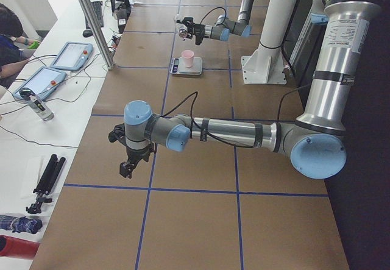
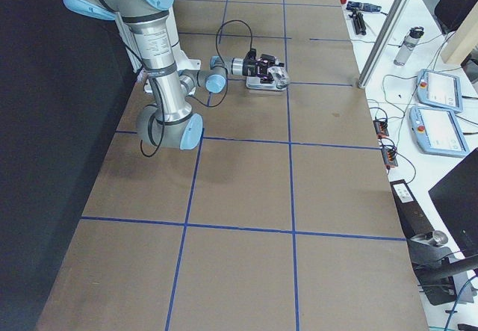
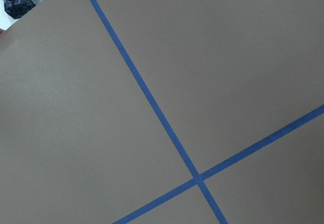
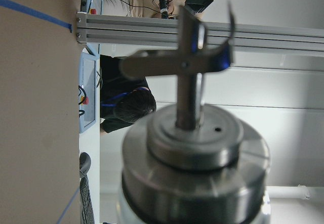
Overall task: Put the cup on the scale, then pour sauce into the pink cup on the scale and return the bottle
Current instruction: 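Tilt the bottle spout down over the pink cup with the right gripper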
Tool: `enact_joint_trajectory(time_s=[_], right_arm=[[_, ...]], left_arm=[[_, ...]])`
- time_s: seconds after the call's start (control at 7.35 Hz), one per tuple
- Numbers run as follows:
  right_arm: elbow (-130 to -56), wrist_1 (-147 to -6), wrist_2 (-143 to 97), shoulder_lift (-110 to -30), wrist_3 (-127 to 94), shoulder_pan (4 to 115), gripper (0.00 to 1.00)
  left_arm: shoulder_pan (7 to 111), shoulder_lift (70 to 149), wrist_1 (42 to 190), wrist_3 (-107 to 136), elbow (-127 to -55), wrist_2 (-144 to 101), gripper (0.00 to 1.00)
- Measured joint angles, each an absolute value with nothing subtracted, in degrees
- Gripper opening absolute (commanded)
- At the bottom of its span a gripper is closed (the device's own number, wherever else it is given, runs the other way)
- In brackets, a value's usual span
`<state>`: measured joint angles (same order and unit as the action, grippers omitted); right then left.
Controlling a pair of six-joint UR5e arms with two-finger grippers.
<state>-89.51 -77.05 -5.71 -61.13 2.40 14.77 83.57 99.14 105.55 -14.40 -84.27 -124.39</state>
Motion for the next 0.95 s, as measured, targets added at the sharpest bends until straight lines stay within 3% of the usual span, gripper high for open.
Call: enact_joint_trajectory(time_s=[0.95], right_arm=[[-88.8, -77.0, -3.1, -59.5, 6.7, 14.4, 0.0]], left_arm=[[84.0, 99.3, 105.5, -14.6, -83.6, -124.4, 1.0]])
